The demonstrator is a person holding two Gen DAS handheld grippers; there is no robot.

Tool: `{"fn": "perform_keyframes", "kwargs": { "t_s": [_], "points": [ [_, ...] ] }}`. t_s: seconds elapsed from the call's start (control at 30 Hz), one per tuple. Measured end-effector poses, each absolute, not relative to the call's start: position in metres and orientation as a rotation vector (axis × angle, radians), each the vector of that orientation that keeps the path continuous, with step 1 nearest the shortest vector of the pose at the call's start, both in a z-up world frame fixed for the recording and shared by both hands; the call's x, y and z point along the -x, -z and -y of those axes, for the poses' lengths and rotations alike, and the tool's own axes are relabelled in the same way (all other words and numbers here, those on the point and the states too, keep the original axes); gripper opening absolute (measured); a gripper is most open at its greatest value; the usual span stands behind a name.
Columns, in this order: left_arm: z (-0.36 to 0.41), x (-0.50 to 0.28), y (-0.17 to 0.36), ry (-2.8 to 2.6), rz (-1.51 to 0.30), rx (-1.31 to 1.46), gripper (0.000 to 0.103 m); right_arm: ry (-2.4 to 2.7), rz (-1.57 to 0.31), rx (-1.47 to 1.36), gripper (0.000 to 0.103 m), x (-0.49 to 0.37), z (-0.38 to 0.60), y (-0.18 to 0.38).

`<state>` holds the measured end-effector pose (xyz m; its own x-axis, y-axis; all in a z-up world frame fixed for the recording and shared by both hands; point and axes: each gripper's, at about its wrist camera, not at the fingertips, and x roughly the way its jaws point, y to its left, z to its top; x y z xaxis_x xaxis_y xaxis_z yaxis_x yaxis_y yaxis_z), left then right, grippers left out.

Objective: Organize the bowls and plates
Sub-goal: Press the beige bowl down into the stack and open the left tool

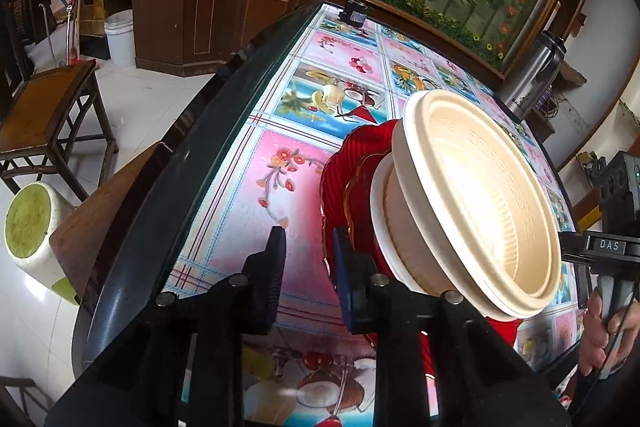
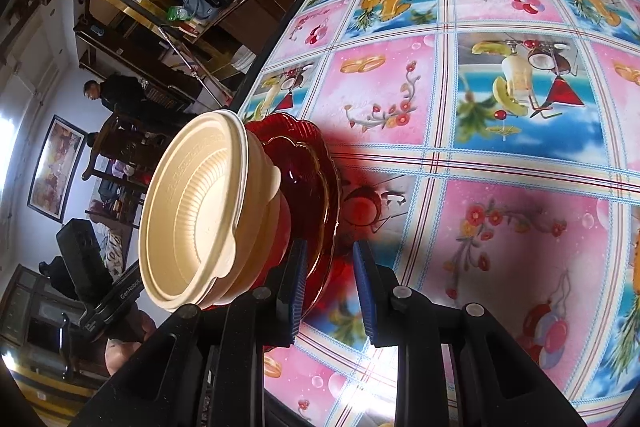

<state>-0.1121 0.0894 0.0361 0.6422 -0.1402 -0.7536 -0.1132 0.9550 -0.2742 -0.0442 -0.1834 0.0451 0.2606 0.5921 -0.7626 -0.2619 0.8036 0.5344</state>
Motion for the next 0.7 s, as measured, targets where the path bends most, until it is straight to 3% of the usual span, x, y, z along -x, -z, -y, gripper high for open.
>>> {"fn": "perform_keyframes", "kwargs": {
  "t_s": [0.13, 0.2, 0.7],
  "points": [
    [-0.079, 0.106, -0.032, 0.017, -0.888, 0.276, 0.011, -0.594, -1.175, -0.320, 0.019, 0.044, 0.179, -0.041],
    [-0.077, 0.103, -0.029, 0.027, -0.891, 0.279, 0.007, -0.586, -1.171, -0.309, 0.008, 0.045, 0.176, -0.038],
    [-0.048, 0.091, -0.036, 0.048, -0.899, 0.257, 0.007, -0.538, -1.092, -0.302, 0.007, 0.048, 0.198, -0.050]
  ]
}}
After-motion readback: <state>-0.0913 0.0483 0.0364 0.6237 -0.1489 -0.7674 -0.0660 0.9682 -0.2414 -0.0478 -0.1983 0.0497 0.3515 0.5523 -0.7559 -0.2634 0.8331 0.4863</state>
